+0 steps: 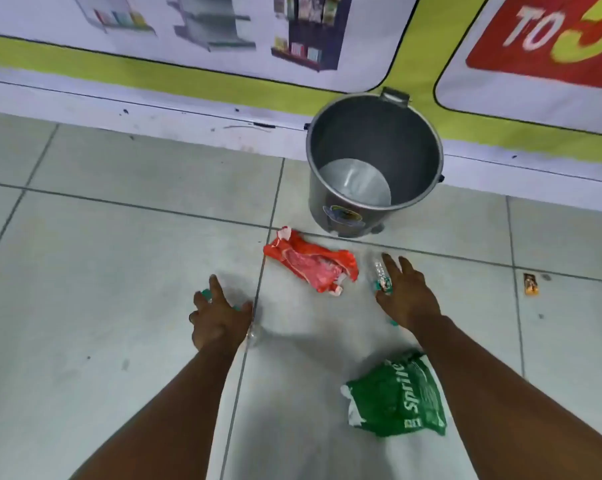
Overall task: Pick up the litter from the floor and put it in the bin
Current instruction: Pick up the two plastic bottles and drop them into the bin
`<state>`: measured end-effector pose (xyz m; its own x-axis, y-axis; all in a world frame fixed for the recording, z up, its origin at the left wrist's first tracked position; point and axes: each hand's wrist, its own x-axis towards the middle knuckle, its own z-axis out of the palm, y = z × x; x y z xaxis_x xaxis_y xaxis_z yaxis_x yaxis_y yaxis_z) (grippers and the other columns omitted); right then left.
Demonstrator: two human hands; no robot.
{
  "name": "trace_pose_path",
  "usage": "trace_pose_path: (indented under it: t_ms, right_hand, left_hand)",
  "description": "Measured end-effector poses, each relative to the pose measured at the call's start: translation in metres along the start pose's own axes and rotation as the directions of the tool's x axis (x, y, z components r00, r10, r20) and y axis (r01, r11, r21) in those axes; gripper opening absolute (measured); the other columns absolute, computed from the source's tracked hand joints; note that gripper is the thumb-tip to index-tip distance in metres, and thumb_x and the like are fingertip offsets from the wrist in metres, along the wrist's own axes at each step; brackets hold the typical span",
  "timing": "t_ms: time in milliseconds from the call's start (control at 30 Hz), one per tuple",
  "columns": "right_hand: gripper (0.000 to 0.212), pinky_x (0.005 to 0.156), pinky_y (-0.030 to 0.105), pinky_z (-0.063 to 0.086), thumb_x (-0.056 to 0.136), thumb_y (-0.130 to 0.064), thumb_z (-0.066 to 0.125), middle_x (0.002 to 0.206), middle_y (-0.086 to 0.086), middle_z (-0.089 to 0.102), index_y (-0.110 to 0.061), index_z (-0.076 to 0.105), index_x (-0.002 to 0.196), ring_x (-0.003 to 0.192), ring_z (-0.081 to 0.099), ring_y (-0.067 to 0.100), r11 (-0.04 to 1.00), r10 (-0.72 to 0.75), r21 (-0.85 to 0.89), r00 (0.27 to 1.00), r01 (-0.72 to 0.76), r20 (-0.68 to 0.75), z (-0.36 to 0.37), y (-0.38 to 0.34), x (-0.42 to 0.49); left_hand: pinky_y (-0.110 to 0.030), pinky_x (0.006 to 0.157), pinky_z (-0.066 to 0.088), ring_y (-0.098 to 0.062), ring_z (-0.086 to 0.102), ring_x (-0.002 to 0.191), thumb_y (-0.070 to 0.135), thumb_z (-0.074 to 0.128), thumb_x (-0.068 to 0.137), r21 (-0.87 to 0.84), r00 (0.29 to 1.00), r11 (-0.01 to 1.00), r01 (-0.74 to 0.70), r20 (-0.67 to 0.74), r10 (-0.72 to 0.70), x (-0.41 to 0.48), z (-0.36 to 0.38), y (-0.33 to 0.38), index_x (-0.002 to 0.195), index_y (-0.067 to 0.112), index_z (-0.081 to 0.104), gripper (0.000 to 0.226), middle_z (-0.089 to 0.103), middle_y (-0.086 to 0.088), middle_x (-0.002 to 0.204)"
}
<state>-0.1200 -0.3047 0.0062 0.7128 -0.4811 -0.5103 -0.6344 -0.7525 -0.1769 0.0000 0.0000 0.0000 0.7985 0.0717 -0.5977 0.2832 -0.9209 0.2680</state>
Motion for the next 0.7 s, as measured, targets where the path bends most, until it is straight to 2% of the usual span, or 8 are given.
trace_pose_path:
  t_ms: [167, 267, 367, 567, 700]
  right_hand:
    - [0.087, 0.097, 0.046, 0.049, 0.091, -0.035, 0.065, 0.159, 0.011, 0.029, -0.03, 0.009, 0.158, 0.13, 0.048, 0.036, 0.996, 0.094, 0.002, 0.996, -0.094, -0.002, 0.031, 0.0, 0.023]
    - [0.09, 0.092, 0.044, 0.052, 0.091, -0.03, 0.067, 0.155, 0.012, 0.035, -0.029, 0.009, 0.158, 0.123, 0.054, 0.034, 0.993, 0.119, 0.027, 0.992, -0.118, -0.035, 0.035, -0.001, 0.027]
    - [0.088, 0.089, 0.042, 0.053, 0.09, -0.028, 0.068, 0.153, 0.012, 0.038, -0.027, 0.011, 0.158, 0.12, 0.056, 0.033, 0.991, 0.128, 0.056, 0.989, -0.124, -0.068, 0.026, -0.001, 0.015]
    - [0.085, 0.084, 0.043, 0.052, 0.09, -0.027, 0.066, 0.149, 0.012, 0.041, -0.026, 0.014, 0.157, 0.115, 0.056, 0.035, 0.985, 0.121, 0.134, 0.987, -0.107, -0.105, -0.035, -0.001, -0.049]
    - [0.087, 0.083, 0.044, 0.051, 0.088, -0.028, 0.068, 0.147, 0.01, 0.042, -0.028, 0.015, 0.157, 0.111, 0.057, 0.034, 0.957, 0.159, 0.266, 0.977, -0.117, -0.143, -0.099, -0.004, -0.09]
  left_hand:
    - [-0.054, 0.094, 0.045, -0.044, 0.043, 0.128, 0.041, 0.068, 0.085, -0.011, 0.997, 0.998, 0.059, -0.04, -0.059, 0.019, 0.03, -0.011, 0.155, 0.029, 0.008, 0.092, 0.02, -0.013, 0.158]
    - [-0.054, 0.095, 0.045, -0.043, 0.044, 0.128, 0.027, 0.064, 0.086, -0.054, 0.997, 0.997, 0.053, -0.044, -0.056, 0.026, 0.037, -0.02, 0.155, 0.03, 0.009, 0.088, 0.023, -0.013, 0.157]
    - [-0.054, 0.094, 0.048, -0.042, 0.046, 0.127, 0.022, 0.063, 0.086, -0.067, 0.998, 0.998, 0.015, -0.06, -0.019, 0.022, 0.026, -0.024, 0.155, 0.031, 0.01, 0.087, 0.028, -0.013, 0.155]
    - [-0.049, 0.085, 0.048, -0.037, 0.048, 0.122, 0.022, 0.065, 0.086, 0.035, 0.974, 0.98, -0.198, -0.108, 0.201, -0.028, -0.045, 0.009, 0.153, 0.039, 0.01, 0.088, 0.029, -0.006, 0.155]
    - [-0.047, 0.082, 0.051, -0.036, 0.049, 0.12, 0.024, 0.07, 0.084, 0.03, 0.912, 0.923, -0.383, -0.144, 0.384, -0.062, -0.112, 0.07, 0.152, 0.04, 0.012, 0.091, 0.034, -0.007, 0.152]
